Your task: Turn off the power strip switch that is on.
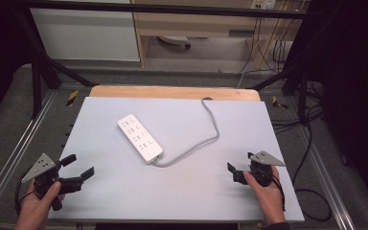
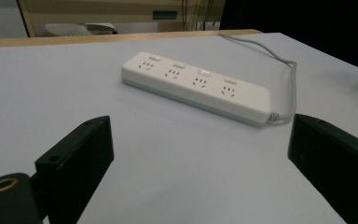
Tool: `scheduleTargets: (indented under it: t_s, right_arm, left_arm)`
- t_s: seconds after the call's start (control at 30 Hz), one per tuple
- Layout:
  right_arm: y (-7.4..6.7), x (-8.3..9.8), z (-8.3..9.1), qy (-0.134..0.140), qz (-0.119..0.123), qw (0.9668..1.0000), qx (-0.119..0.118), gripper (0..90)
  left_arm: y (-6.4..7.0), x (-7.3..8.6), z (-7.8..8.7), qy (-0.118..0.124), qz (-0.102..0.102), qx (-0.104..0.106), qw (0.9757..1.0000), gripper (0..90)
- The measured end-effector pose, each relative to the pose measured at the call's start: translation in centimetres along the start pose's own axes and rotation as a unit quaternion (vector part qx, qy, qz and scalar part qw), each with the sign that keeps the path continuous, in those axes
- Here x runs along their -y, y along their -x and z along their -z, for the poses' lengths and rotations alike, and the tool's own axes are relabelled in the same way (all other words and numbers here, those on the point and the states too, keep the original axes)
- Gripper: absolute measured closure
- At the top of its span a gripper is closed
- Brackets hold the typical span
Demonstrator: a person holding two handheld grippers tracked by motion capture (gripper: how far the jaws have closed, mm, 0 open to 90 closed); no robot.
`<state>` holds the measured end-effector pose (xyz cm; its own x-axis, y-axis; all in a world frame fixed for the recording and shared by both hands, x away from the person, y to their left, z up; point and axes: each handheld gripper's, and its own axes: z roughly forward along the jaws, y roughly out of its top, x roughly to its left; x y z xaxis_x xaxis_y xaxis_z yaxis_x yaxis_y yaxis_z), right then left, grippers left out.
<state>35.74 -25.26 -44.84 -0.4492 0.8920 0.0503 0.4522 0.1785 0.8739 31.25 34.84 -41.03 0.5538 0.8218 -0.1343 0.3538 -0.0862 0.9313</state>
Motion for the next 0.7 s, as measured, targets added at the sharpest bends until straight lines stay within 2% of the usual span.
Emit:
scheduleTargets:
  t_s: [0.03,0.17,0.53,0.7]
  right_arm:
    - [-0.08,0.06,-0.2,-0.007,-0.001,1.0,-0.003,7.6]
    - [-0.15,0.02,-0.34,-0.006,0.001,1.0,-0.005,7.6]
    - [-0.33,-0.01,-0.43,-0.01,0.004,0.9999,-0.007,6.0]
    - [-0.49,-0.06,-0.39,-0.009,0.005,0.9999,-0.004,5.7]
  left_arm:
    - [0.07,0.01,-0.06,-0.001,0.001,0.004,1.0,6.9]
    - [0.12,-0.05,0.02,0.002,-0.004,0.001,1.0,6.9]
    - [0.39,-0.23,-0.1,0.008,-0.002,0.003,1.0,7.4]
    - [0.76,-0.46,-0.31,0.015,-0.001,0.014,0.9998,7.6]
